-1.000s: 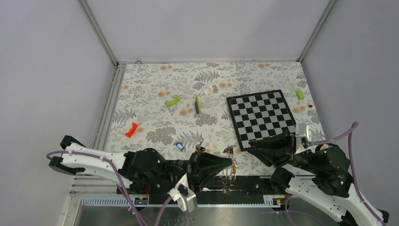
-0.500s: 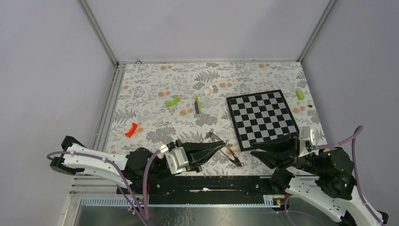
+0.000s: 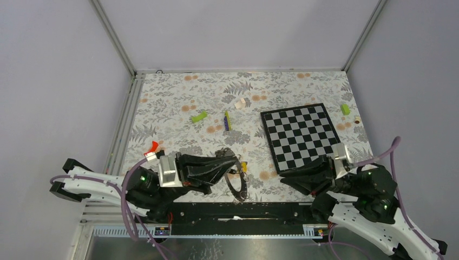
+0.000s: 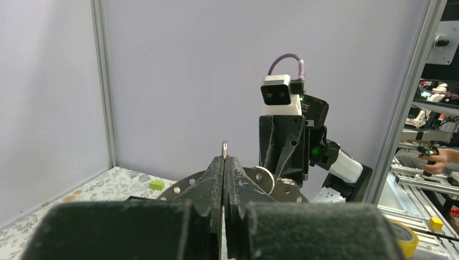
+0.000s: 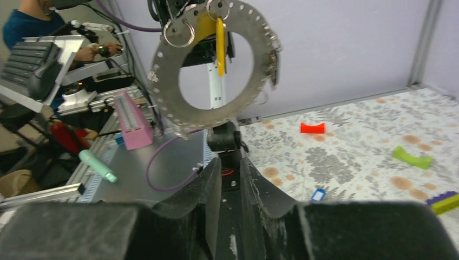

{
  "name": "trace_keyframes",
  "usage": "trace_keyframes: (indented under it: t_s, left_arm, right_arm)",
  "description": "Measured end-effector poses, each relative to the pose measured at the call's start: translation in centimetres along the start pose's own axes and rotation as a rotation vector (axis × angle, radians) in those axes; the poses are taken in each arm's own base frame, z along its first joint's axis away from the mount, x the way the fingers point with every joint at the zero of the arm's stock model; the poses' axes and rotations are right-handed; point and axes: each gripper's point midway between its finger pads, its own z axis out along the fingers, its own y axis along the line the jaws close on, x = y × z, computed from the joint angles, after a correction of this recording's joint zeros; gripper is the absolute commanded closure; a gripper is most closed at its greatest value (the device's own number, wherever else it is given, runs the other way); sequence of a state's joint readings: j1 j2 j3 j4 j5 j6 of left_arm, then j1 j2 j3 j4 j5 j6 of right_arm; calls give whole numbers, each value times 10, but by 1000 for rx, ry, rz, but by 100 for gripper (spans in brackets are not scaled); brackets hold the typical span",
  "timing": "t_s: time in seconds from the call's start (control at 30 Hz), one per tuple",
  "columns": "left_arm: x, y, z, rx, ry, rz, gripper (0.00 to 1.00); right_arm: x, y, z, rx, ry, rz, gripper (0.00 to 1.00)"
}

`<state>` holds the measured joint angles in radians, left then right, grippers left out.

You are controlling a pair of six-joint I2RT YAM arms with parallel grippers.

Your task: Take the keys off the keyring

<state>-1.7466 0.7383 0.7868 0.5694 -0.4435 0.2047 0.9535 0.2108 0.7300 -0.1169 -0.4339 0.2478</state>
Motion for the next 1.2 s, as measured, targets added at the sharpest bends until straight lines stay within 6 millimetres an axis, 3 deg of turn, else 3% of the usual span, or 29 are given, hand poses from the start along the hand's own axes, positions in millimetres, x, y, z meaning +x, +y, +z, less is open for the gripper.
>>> trace_keyframes:
  t_s: [0.1,0.3,0.6,0.73,0.93,1.2]
  left_arm:
    - [8,-2,2,-1,19,5,100]
    - [32,-7,6,-1,81,29,100]
    - [44,4,10,-26,111,-18,100]
    - [54,20,17,-25,128,-61,100]
    - [79,41,31,42,189,-149,100]
    - [98,34,39,160,256,-239,100]
  right_arm:
    - [6,4,7,-38,15,53,77]
    - [-1,16,18,-131,-46,140,79]
    - [-5,23,34,-213,-84,227,77]
    - [-2,21,29,-192,-79,198,69]
    - [-7,13,11,-105,-121,103,69]
    - [7,-4,15,-34,-99,89,71]
